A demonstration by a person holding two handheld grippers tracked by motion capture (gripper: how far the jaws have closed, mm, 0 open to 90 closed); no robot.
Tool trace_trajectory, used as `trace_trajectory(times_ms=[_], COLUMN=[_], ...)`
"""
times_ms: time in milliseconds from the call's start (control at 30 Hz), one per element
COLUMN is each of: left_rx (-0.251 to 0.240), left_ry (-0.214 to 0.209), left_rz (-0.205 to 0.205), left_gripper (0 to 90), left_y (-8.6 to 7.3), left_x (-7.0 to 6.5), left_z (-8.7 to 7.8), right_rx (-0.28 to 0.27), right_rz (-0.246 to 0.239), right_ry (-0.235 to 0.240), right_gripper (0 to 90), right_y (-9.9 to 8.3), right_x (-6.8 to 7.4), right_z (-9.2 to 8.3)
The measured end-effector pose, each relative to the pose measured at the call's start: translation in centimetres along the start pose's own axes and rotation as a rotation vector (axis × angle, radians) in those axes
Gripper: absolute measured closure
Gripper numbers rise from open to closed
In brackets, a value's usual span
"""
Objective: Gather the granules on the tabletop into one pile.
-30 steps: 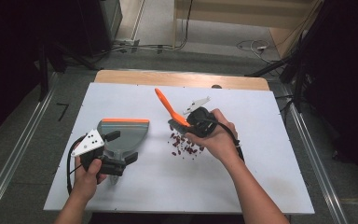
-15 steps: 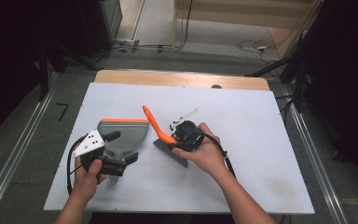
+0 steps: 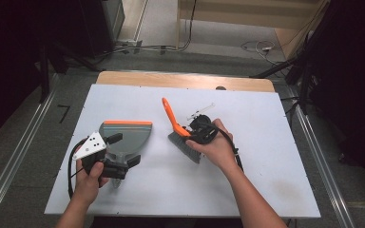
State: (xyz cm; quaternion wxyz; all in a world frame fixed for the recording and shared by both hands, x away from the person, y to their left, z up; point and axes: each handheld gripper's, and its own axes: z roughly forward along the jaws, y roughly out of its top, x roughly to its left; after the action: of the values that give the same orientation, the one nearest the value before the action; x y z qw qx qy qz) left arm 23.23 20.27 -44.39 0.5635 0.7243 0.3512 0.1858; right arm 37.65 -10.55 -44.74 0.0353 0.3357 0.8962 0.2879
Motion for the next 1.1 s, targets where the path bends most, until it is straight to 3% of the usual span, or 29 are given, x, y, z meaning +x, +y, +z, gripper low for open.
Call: trace_trajectory(times_ms=[267, 533, 700, 900, 1100], left_rx=[0.004, 0.001, 0.006, 0.005, 0.000], left_ry=[0.001, 0.001, 0.000, 0.002, 0.005], left_rz=[-0.004, -0.005, 0.000, -0.002, -0.011], left_gripper=[0.0, 0.0, 0.0, 0.0, 0.0], left_y=[-0.1, -0.1, 0.0, -0.1, -0.1], left_x=[0.1, 0.2, 0.0, 0.1, 0.3], left_z=[0.0, 0.1, 0.2, 0.1, -0.1], right_rx=[-0.011, -0.057, -0.090, -0.116, -0.130], right_rz=[0.002, 0.031, 0.063, 0.145, 0.266], right_ry=[-0.051, -0.023, -0.018, 0.005, 0.045], right_gripper=[68.9, 68.8, 68.8, 68.8, 68.7], right_y=[0.1, 0.3, 1.3, 2.6, 3.3], right_x=[-1.2, -1.3, -0.2, 1.1, 0.8], right_z=[-0.8, -2.2, -1.5, 0.7, 2.6])
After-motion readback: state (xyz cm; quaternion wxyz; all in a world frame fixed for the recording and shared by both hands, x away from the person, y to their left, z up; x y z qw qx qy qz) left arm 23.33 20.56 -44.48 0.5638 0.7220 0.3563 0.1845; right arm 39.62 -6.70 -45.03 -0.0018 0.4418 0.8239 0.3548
